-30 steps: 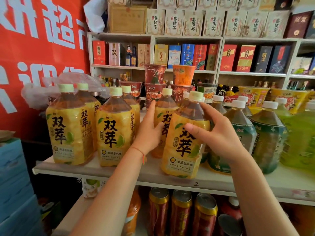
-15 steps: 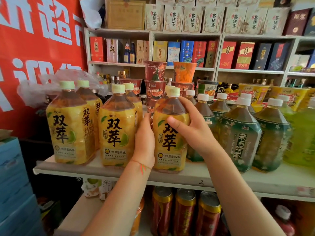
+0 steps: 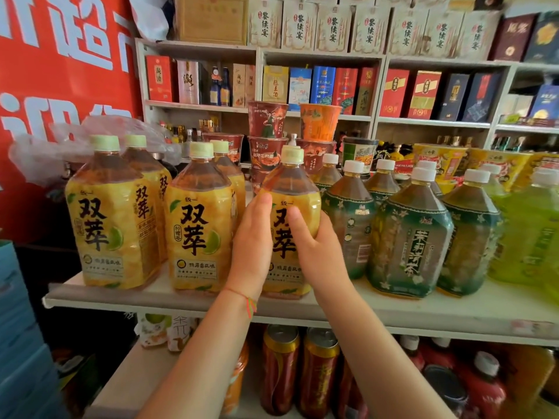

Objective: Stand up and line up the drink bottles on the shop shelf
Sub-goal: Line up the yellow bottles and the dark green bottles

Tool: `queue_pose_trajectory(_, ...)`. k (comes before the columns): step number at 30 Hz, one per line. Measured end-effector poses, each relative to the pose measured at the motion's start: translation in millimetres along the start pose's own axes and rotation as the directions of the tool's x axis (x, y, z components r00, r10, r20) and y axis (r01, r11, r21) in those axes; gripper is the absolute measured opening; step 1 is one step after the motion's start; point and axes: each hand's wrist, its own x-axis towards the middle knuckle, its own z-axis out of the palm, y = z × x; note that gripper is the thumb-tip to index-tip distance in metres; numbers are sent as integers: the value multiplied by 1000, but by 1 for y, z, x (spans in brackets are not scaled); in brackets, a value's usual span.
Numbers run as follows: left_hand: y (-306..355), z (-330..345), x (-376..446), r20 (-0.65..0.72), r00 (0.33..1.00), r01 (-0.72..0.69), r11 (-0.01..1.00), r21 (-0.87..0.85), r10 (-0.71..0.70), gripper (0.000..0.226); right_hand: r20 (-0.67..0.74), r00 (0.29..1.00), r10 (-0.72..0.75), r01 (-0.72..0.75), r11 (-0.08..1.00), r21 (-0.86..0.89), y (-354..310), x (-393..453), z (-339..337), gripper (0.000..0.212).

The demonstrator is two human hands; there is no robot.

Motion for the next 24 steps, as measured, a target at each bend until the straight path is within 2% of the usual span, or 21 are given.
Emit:
queue_pose_trajectory(2, 5, 1, -2, -6, 999, -35, 999, -3, 35, 19, -29, 998, -61, 61, 998, -23, 2, 0, 6, 76)
queue_pose_trajectory(6, 11, 3, -5, -102, 994, -34, 999, 40, 37, 22, -2, 997, -71, 71, 995, -64, 2, 0, 6, 80)
queue_pose_trajectory(8, 11, 8, -10, -152, 986, -56, 996, 76, 67, 25, 52, 992, -115, 120, 984, -129, -6, -9, -4, 70)
queue_pose_trajectory(10, 14, 14, -21, -206, 951, -186, 961, 206, 229, 42, 52, 967, -247, 253, 933, -256, -14, -16, -25, 53)
queue_pose_trajectory(11, 17, 19, -28, -213, 893, -329, 899, 288, 396, 48, -20, 925, -379, 348, 869, -353, -20, -18, -40, 46)
queue_pose_trajectory(12, 20, 26, -34, -190, 797, -487, 797, 358, 573, 49, -119, 845, -521, 417, 782, -463, -21, -14, -56, 42)
queue_pose_trajectory(13, 21, 34, -38, -134, 703, -607, 688, 398, 699, 46, -224, 751, -621, 413, 707, -574, -21, -8, -73, 40)
queue_pose_trajectory(14, 20, 45, -42, -62, 646, -680, 610, 408, 761, 43, -301, 687, -661, 344, 661, -666, -18, 1, -88, 42)
queue_pose_trajectory(15, 16, 57, -44, 16, 629, -718, 573, 395, 777, 40, -348, 682, -644, 231, 640, -733, -15, 10, -101, 49)
queue_pose_trajectory(16, 13, 69, -45, 86, 656, -718, 586, 375, 750, 41, -362, 732, -577, 104, 620, -778, -13, 18, -111, 63)
queue_pose_trajectory(17, 8, 80, -45, 134, 715, -678, 633, 374, 686, 45, -342, 801, -491, 7, 578, -816, -9, 23, -117, 80)
queue_pose_trajectory(19, -4, 102, -42, 142, 854, -510, 753, 416, 500, 58, -257, 887, -384, -32, 504, -863, -4, 24, -127, 102)
queue_pose_trajectory(21, -15, 117, -33, 75, 948, -315, 876, 365, 310, 70, -199, 893, -404, 19, 475, -880, 0, 24, -135, 103)
queue_pose_trajectory(24, -24, 124, -14, 6, 989, -143, 959, 246, 146, 82, -141, 879, -455, 80, 434, -897, 1, 28, -146, 90)
